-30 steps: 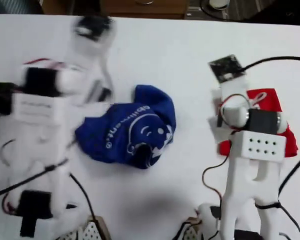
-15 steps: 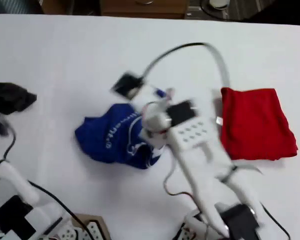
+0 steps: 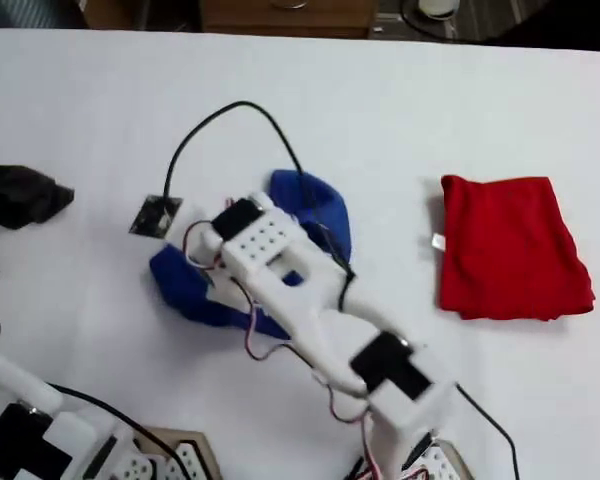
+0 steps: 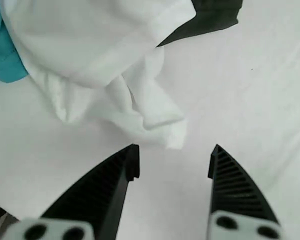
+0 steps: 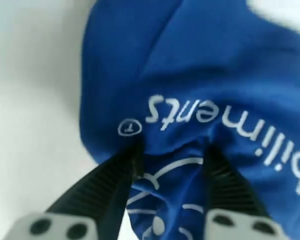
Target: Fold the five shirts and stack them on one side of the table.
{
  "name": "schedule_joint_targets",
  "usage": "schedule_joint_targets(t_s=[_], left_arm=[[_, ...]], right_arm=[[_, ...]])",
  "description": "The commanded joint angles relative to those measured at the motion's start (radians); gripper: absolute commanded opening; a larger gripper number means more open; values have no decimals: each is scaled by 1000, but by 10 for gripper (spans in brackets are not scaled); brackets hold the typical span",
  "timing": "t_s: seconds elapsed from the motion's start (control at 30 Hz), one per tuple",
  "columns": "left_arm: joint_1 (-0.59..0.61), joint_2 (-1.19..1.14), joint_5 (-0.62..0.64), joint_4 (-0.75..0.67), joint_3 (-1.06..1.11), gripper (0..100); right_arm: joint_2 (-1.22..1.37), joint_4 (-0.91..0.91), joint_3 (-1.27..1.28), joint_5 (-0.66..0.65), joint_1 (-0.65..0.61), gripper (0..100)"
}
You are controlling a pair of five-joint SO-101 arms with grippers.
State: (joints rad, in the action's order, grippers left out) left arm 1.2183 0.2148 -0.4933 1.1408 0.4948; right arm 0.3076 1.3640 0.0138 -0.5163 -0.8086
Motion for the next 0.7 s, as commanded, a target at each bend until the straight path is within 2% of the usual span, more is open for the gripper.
schedule_joint_targets(t_s=[0.0,0.07,0.13,0.47,0.67], left_arm=[[9,41,-8,-14,-1,248],[9,41,-8,-14,-1,248],[8,41,-8,-14,-1,248],[-9,40,-8,-14,1,248],[-64,40,-5,-12,1,248]], right_arm=[[91,-12,-92,-6,70,193],[142,-12,-140,-6,127,130],[177,-10,-198,0,193,14],[166,88,-548,-6,533,22],[166,93,-608,-5,670,22]])
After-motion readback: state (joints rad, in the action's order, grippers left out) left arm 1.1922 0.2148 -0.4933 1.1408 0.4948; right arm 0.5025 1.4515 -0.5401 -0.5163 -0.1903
